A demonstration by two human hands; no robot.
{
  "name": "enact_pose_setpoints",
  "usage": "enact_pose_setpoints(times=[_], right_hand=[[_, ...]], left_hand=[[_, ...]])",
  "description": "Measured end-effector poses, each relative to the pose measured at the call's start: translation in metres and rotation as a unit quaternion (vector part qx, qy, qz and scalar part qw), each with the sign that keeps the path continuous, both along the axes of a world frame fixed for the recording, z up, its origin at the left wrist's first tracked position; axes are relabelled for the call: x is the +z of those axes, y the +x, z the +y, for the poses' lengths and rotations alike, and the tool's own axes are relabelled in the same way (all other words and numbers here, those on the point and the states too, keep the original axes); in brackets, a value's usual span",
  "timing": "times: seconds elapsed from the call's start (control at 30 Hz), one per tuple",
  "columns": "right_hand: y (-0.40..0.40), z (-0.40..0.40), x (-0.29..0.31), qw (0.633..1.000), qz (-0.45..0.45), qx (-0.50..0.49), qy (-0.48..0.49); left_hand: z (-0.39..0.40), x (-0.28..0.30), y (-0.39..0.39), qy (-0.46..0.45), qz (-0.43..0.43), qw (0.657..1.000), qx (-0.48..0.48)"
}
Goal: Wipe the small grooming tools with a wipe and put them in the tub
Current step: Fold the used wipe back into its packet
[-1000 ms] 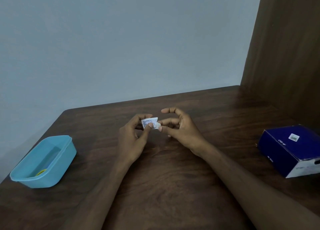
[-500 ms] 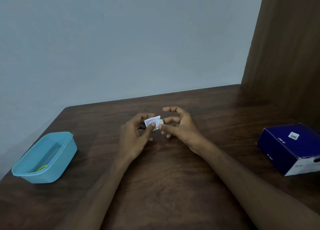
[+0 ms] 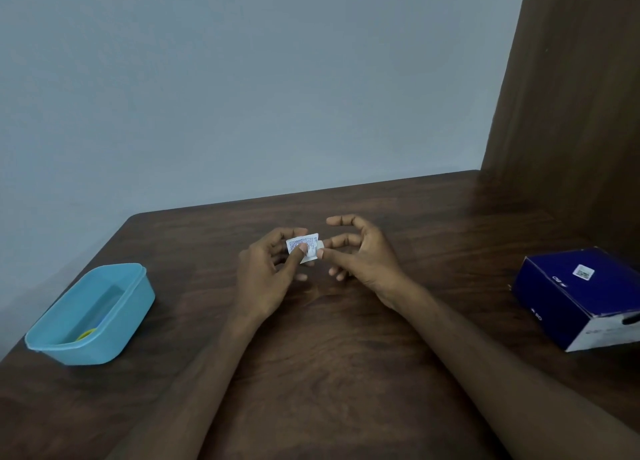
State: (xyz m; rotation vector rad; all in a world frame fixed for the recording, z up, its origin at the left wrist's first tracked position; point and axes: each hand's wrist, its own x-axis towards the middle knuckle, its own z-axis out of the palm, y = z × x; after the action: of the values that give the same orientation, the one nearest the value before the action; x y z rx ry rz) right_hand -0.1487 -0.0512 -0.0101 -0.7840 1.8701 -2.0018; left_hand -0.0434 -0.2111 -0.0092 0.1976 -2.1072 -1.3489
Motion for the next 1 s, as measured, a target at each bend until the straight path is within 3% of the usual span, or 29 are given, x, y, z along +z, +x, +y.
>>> enact_pose_setpoints(times=[0.17,0.5,1.0], right_hand=[[0.0007,-0.0021,-0.0017,0.997,0.05,-0.06,0.03],[0.0051,-0.001,0.0007,0.994,0.075,-0.061,0.058],[-0.0004,0.0013,0.0079,0.998,-0.06,0.003,-0.006]], left_hand=[[0.0004,-0.001,-0.0007,0.003,-0.01,1.0,-0.001],[0.0018,-0.0013,0.0007,-0.025,-0.014,1.0,-0.001],[0.0011,0.0007,0.0002,0.045,-0.017,0.997,-0.065]])
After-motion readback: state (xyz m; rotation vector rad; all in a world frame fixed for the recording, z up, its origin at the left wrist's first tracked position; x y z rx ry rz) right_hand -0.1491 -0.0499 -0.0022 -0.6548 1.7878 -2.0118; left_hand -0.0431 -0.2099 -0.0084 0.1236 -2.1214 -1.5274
